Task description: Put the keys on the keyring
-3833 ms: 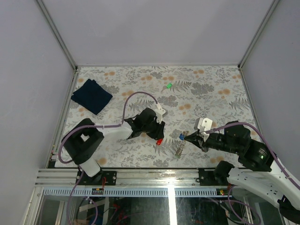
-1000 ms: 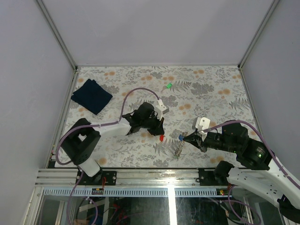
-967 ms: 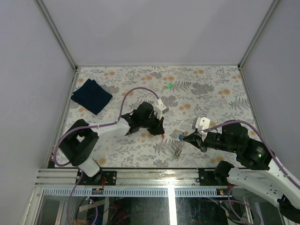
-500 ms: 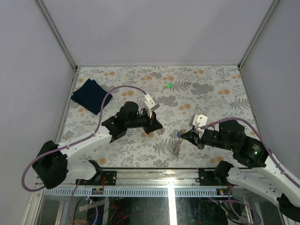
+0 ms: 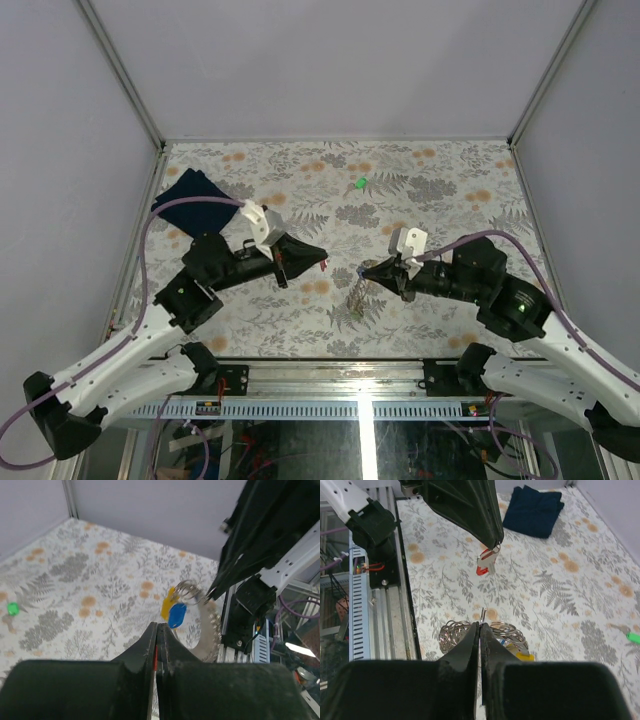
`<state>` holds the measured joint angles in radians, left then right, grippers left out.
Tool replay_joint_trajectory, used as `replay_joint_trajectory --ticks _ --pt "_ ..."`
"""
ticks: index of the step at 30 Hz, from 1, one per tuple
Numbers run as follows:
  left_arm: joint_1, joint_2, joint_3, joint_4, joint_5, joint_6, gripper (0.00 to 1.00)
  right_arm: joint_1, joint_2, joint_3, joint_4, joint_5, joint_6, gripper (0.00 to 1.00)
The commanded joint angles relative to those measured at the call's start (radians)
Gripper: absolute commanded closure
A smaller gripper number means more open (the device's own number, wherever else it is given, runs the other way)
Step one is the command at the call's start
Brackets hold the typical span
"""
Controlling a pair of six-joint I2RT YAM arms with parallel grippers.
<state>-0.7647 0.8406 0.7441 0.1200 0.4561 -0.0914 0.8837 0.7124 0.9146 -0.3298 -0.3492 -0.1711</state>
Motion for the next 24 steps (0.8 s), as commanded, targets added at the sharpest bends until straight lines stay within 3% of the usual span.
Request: replay_joint_trajectory --ticks 1,11,24 --pt "0.004 -0.077 0.047 0.036 -0.014 0.039 0.99 0.004 0.041 0.066 0.211 -0.110 -0.007 1.00" --pt "0.004 -0.142 0.129 -0.041 0.037 0.065 1.00 0.007 0.049 0.008 0.472 -0.291 -0.249 1.00" --pt "0.004 -0.153 0.171 -0.026 0.176 0.110 1.00 0.089 0.027 -0.013 0.431 -0.246 -0.696 1.00"
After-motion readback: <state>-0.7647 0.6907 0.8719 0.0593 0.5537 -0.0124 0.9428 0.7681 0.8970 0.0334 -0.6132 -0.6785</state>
